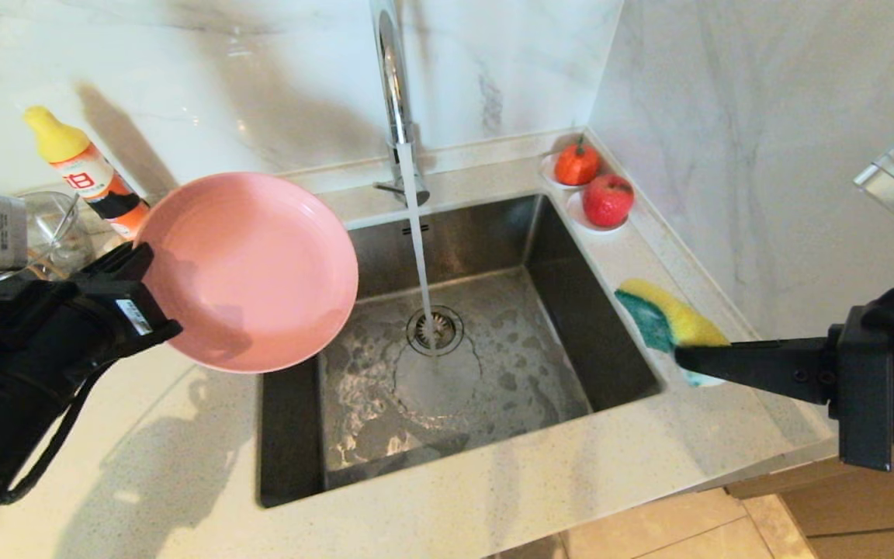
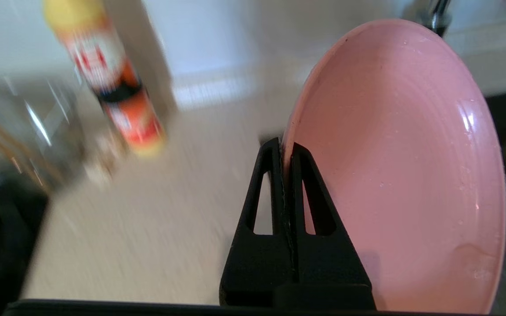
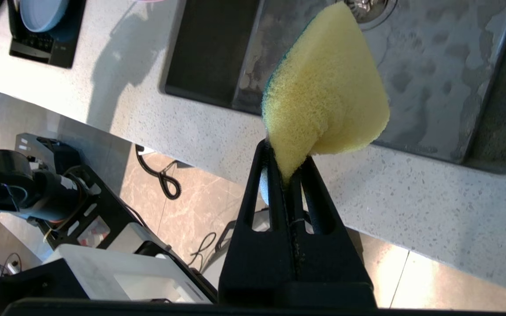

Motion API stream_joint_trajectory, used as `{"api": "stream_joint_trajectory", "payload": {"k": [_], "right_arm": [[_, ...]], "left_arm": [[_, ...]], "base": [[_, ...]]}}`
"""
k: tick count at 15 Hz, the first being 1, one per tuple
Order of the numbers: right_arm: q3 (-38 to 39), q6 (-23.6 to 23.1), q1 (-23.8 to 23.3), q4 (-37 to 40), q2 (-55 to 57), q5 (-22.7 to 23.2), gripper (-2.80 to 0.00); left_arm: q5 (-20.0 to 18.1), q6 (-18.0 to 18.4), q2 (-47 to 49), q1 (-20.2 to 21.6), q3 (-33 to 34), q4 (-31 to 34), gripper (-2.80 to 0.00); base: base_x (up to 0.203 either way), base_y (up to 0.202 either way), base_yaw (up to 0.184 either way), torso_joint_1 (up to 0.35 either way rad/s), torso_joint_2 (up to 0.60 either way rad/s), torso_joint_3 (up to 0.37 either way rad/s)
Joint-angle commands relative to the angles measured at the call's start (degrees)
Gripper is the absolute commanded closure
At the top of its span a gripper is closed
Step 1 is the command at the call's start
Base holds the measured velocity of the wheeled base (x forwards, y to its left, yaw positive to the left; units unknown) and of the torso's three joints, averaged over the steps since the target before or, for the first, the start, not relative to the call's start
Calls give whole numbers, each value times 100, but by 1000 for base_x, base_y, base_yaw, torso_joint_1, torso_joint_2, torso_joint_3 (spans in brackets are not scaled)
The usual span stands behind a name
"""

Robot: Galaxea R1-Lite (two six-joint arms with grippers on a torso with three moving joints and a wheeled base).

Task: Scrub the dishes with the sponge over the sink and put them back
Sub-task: Place the plate on the table

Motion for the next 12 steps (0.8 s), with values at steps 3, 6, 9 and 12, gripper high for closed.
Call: {"api": "stream_joint_trajectory", "payload": {"k": [3,6,9,12], "right_arm": [[67,10,-7,3,50,4,0],[61,5,-25,3,71,30,0],[-10,29,-41,55,157,7,0],[12,23,-60,65,170,-14,0]], "left_arm": [[-130,-1346,-1606,49,-1117,4909,0],[-361,-1834,-2116,562,-1833,7098,0],[-615,-1945,-1799,1586,-1792,7196,0],[-1414,-1965,-1126,2840,-1644,6763,0]], "base": [[0,0,0,0,0,0],[0,0,0,0,0,0],[0,0,0,0,0,0],[0,0,0,0,0,0]]}}
